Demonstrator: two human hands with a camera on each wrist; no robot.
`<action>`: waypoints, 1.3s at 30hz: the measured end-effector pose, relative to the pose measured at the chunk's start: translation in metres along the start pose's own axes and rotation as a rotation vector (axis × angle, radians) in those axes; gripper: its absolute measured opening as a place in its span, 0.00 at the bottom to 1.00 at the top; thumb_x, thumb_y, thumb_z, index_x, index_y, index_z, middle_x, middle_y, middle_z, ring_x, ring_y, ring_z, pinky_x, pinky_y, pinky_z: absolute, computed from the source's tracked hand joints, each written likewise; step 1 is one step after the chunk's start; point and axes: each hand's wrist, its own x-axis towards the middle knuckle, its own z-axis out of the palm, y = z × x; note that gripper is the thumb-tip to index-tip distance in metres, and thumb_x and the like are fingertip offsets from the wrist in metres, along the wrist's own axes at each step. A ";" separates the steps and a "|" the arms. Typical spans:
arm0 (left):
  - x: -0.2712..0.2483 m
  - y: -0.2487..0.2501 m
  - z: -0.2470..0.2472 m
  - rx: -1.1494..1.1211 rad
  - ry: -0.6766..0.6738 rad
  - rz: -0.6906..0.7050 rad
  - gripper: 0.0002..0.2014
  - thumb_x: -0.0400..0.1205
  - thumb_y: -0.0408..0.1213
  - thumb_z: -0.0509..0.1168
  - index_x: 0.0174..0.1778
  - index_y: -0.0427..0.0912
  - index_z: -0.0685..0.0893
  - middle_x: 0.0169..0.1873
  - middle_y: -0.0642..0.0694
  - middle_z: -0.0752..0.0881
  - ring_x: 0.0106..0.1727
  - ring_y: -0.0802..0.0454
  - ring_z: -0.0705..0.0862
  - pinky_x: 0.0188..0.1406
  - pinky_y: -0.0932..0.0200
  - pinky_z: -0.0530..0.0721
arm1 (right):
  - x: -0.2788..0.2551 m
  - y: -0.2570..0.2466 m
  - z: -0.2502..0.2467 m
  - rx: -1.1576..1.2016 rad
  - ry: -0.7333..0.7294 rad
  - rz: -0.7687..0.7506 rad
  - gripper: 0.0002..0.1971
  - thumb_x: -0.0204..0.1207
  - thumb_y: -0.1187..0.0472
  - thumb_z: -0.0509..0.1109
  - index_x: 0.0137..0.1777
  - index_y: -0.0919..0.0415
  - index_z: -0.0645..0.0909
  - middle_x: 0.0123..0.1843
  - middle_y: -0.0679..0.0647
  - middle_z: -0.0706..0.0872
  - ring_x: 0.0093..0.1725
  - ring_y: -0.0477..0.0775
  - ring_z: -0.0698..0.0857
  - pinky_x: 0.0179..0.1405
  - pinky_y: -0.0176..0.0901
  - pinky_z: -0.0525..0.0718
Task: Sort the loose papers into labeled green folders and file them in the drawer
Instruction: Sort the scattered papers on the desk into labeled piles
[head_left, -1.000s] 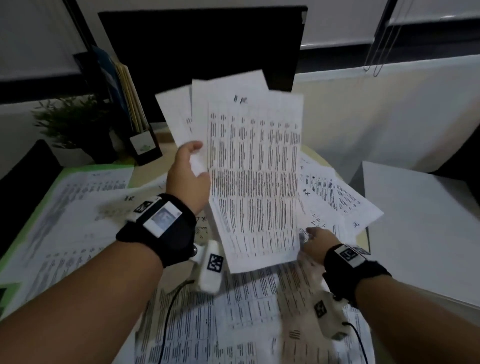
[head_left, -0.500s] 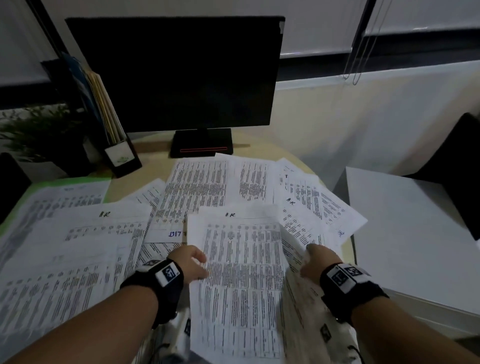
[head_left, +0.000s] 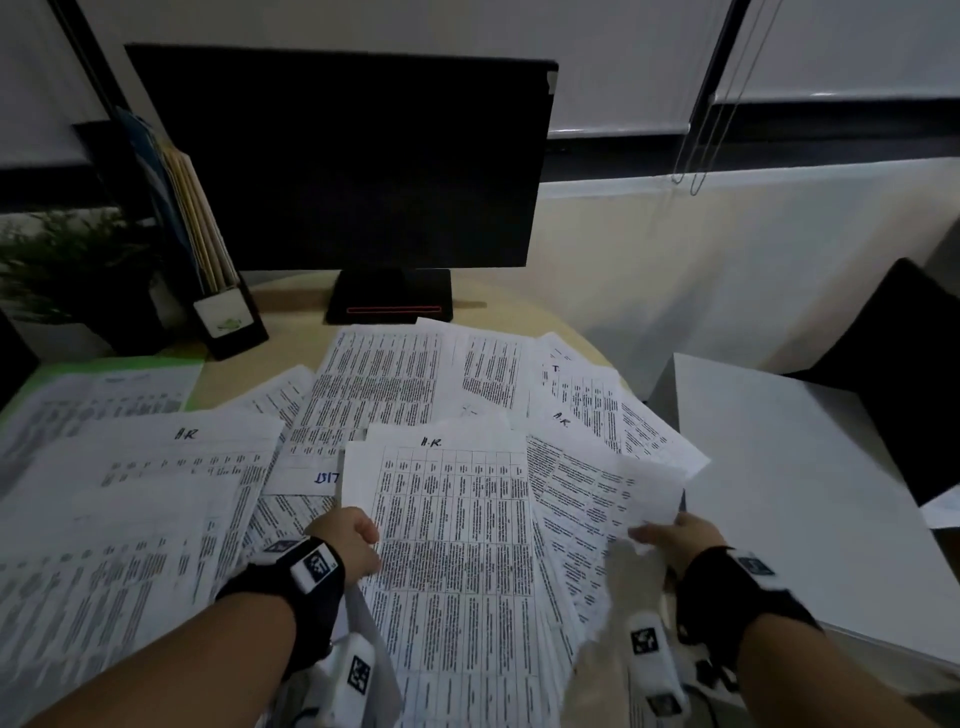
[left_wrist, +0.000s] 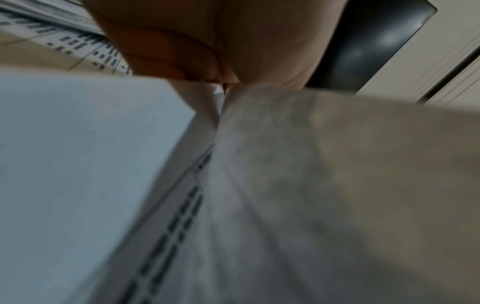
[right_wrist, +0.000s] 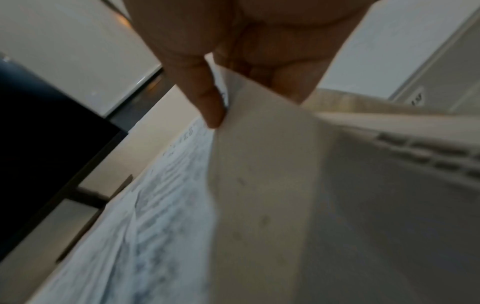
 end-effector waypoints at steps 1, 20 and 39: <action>-0.001 0.000 0.001 -0.005 0.016 -0.006 0.11 0.73 0.31 0.74 0.41 0.49 0.80 0.49 0.47 0.82 0.53 0.48 0.83 0.45 0.62 0.82 | 0.000 0.006 0.001 -0.114 0.024 -0.015 0.18 0.65 0.70 0.78 0.55 0.71 0.84 0.46 0.64 0.89 0.42 0.62 0.88 0.49 0.53 0.87; 0.020 -0.026 -0.009 0.039 0.004 0.130 0.09 0.76 0.33 0.72 0.49 0.49 0.83 0.61 0.46 0.82 0.50 0.53 0.79 0.47 0.67 0.75 | -0.037 -0.082 -0.039 0.217 0.543 -0.472 0.09 0.78 0.62 0.65 0.57 0.60 0.78 0.44 0.58 0.82 0.43 0.62 0.84 0.47 0.51 0.83; 0.008 -0.038 -0.091 -0.279 -0.050 0.279 0.18 0.84 0.25 0.58 0.67 0.44 0.80 0.58 0.45 0.85 0.50 0.52 0.82 0.37 0.68 0.74 | -0.067 -0.062 0.067 -0.897 -0.034 -0.628 0.09 0.73 0.60 0.71 0.39 0.42 0.82 0.50 0.54 0.87 0.54 0.59 0.83 0.51 0.42 0.78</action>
